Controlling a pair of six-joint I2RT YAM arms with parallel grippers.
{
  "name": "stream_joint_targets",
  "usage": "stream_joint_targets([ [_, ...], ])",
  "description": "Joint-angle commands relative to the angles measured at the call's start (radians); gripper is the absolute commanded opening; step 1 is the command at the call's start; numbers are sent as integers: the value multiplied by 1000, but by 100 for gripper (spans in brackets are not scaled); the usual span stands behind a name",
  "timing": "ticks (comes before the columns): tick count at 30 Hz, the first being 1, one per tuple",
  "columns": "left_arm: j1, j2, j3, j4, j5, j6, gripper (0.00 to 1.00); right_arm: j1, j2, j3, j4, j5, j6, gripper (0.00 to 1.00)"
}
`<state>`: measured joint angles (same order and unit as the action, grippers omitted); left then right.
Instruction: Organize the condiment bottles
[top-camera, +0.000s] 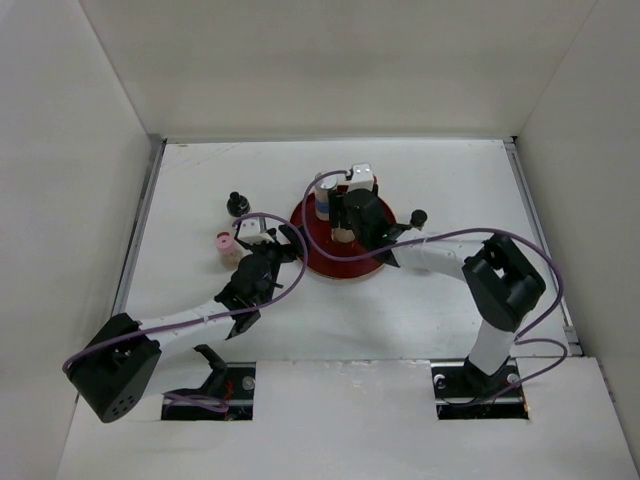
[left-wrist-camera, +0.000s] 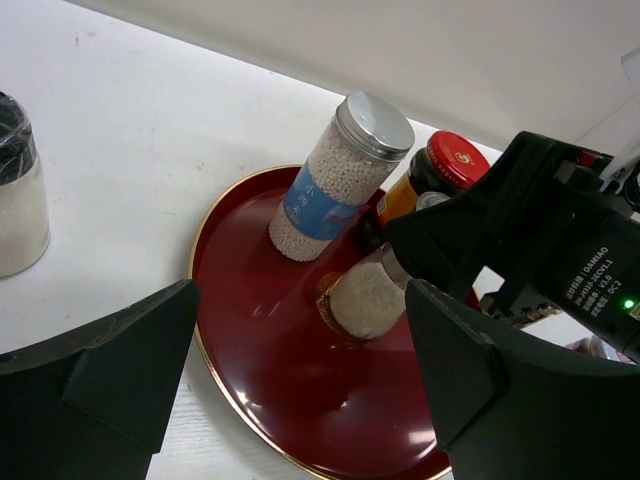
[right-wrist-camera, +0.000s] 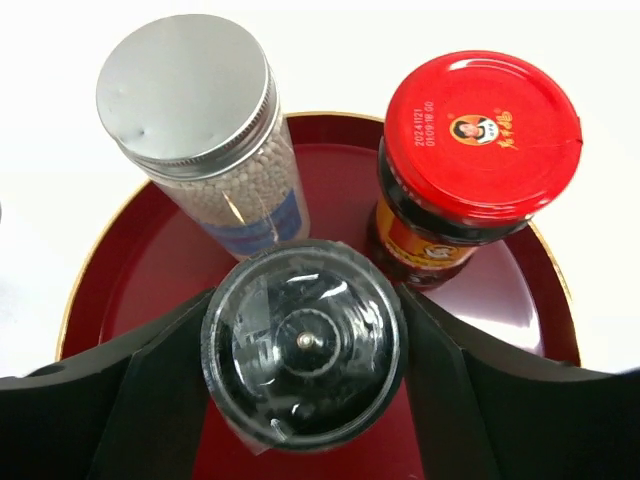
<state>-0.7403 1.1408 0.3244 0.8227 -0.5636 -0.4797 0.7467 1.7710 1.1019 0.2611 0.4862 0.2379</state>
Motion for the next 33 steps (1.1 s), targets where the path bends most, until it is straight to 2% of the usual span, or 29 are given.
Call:
stream_joint_targets([
  [1,3,-1,-4,55,14,-10,84,-2,-7,33,82,26,-3,79],
  [4,5,4,-4,55,16,-10,84,3,-68,-2,72,29,-8,95],
  [8,6,4,-2,55,16,-10,84,3,-234,-92,49,34,-2,99],
  [12,6,-1,-4,55,16,-10,84,-77,-372,-213,52,129,40,91],
  [14,5,-1,-4,55,16,-11,84,-134,-404,-253,26,190,67,81],
  [16,2,-4,-7,55,16,-11,84,-171,-412,-258,-63,232,84,81],
  [18,2,-6,-8,55,16,-13,84,-203,-395,-249,-134,255,95,88],
  [20,0,-1,-8,55,16,-14,84,-229,-368,-238,-178,235,92,93],
  [23,-3,5,-7,55,22,-17,84,-266,-325,-234,-194,186,98,93],
  [26,-3,11,-5,55,25,-23,84,-296,-285,-220,-191,121,97,83],
  [30,0,4,-10,55,25,-23,84,-310,-249,-195,-200,98,100,81],
  [33,5,5,-10,55,25,-25,84,-309,-229,-192,-206,101,112,74],
])
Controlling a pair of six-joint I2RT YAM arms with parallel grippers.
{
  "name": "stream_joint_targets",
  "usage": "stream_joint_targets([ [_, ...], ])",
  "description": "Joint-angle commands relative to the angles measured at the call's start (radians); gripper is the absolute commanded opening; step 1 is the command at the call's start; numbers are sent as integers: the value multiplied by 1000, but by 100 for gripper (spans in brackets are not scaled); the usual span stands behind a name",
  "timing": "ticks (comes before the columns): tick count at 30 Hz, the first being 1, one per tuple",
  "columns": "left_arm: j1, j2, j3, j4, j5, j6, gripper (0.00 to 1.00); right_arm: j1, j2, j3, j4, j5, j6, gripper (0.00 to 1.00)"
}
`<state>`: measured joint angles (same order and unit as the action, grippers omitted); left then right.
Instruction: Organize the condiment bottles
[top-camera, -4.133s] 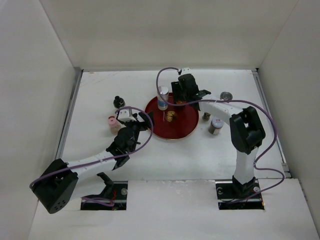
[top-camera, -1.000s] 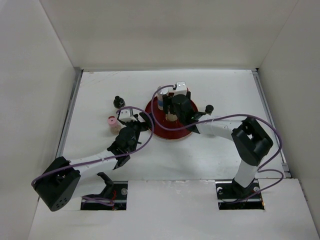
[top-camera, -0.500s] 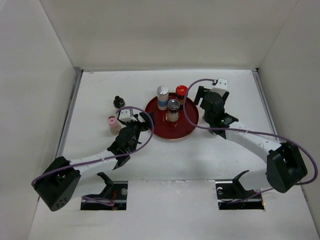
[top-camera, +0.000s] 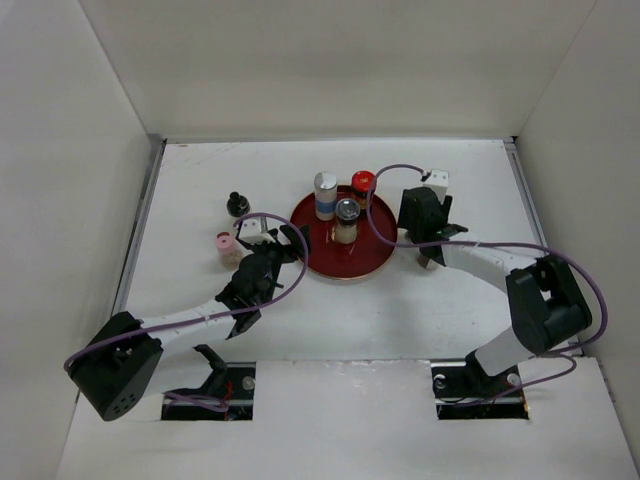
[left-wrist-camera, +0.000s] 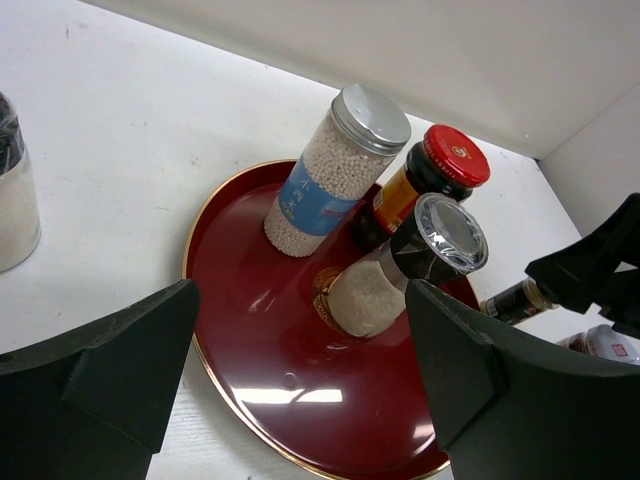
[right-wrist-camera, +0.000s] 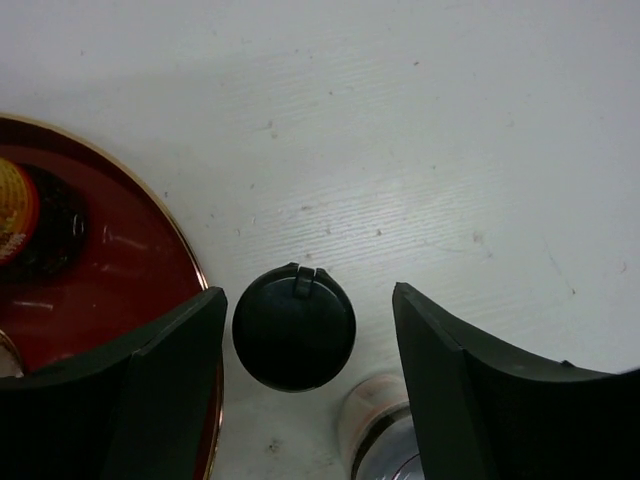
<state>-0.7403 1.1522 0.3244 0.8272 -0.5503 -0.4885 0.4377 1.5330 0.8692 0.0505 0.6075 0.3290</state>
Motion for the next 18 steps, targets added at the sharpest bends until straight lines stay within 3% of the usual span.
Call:
stream_joint_targets([
  [1,5,-3,-10,50,12,-18,84,-1,16,40,5,-23,25,70],
  [5,2,12,-5,52,13,-18,84,-1,32,48,17,-22,33,51],
  [7,2,15,-4,53,16,-19,84,2,24,54,28,-12,31,46],
  [18,6,12,-7,55,18,-19,84,84,-65,105,111,22,-45,45],
])
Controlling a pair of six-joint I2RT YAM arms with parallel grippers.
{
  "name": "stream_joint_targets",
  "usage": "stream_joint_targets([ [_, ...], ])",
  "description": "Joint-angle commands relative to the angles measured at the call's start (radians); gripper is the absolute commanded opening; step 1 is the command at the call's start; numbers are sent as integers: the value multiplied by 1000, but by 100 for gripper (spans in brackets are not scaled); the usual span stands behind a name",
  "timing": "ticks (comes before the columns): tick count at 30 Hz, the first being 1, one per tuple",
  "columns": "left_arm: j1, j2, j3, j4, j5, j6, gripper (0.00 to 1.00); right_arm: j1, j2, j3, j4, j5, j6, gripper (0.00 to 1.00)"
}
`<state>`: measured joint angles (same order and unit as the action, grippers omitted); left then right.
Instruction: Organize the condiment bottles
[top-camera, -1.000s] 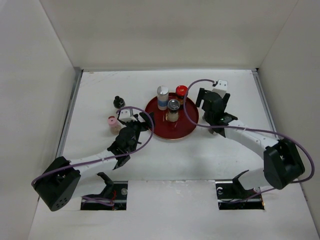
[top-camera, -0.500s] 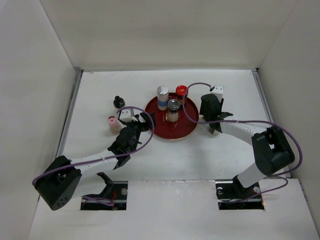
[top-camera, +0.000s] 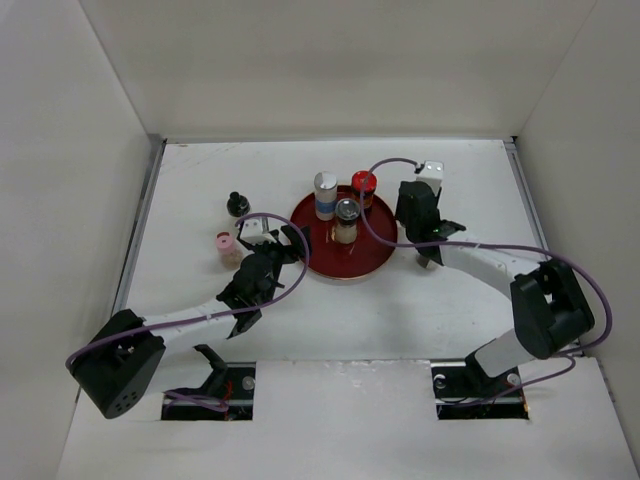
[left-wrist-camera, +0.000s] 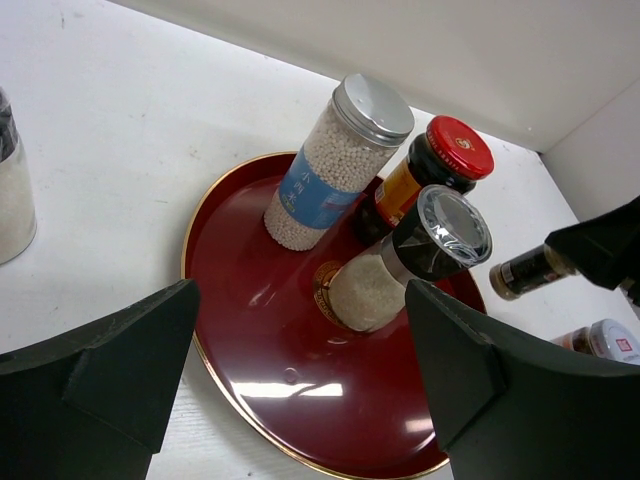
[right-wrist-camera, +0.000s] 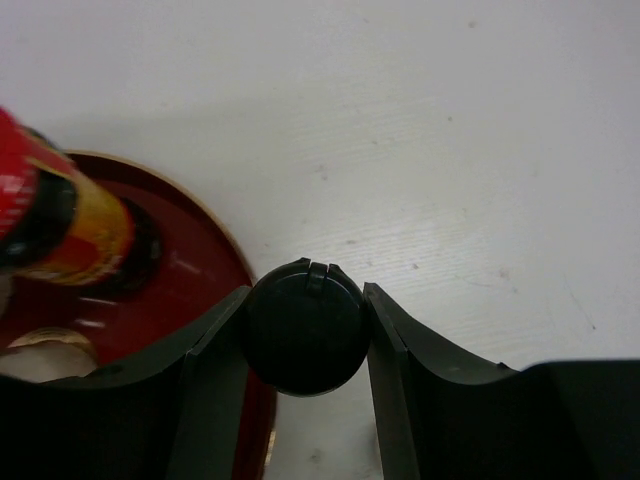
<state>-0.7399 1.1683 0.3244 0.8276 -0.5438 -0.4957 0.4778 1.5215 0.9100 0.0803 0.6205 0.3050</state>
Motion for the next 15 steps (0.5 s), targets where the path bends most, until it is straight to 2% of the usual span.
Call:
stream_joint_targets([
  [1,6,-4,-7,54,12,-12,84,58,-52,70,82,-2,-21,45],
  [15,9,4,-5,54,12,-12,84,87,163,164,185,-110,-7,47],
])
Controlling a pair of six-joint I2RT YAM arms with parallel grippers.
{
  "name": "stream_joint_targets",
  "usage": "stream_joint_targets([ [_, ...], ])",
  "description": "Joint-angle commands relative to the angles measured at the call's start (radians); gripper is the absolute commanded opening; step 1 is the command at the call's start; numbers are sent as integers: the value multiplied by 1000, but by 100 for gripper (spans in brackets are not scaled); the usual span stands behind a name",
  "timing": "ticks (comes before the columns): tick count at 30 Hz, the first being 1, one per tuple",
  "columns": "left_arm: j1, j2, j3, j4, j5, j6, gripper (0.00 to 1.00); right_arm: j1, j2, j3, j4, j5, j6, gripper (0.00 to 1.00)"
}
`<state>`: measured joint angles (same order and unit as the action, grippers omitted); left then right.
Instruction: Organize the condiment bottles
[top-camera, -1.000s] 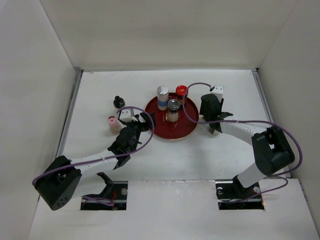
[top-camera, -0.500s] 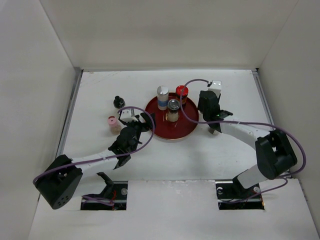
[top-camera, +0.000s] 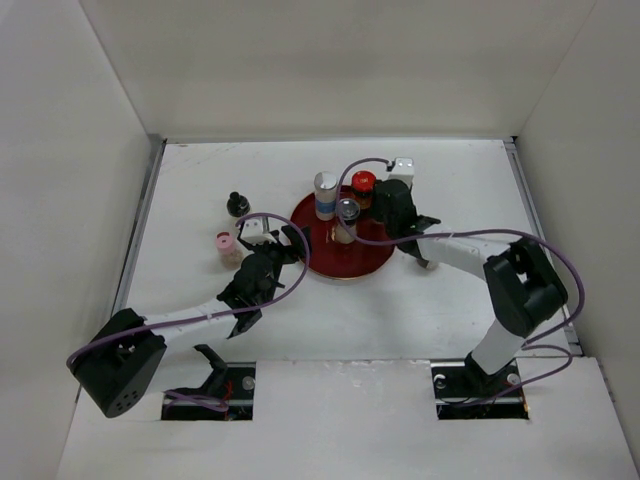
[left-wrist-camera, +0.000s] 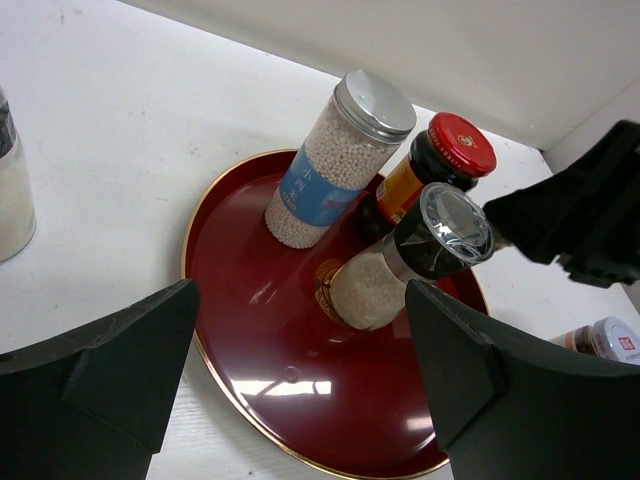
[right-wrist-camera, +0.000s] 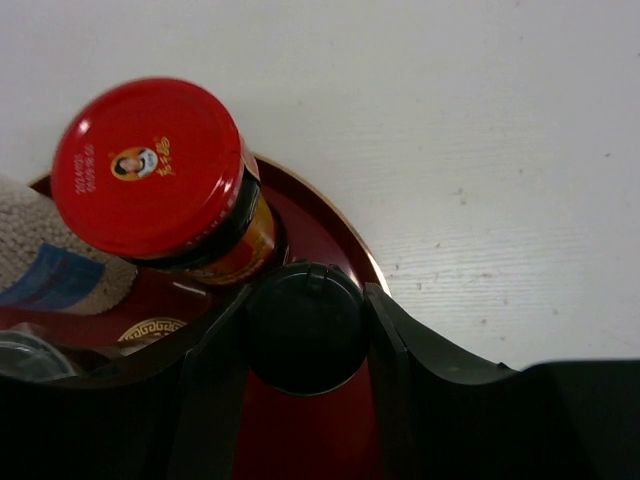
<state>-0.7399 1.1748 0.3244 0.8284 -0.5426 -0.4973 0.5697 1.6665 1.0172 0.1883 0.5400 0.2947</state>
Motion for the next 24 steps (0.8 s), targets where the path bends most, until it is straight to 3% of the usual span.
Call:
stream_joint_targets([
  [1,9,-3,-5,54,10,-10,84,-4,24,57,77,-31,4,47],
  [11,12,0,-4,54,12,-10,84,0,56,32,59,-25,6,56],
  [17,12,-6,-7,54,12,-10,84,0,30,38,33,-25,4,72],
  [24,10,-6,-7,54,12,-14,84,6,-178,-14,-7,-17,6,92],
])
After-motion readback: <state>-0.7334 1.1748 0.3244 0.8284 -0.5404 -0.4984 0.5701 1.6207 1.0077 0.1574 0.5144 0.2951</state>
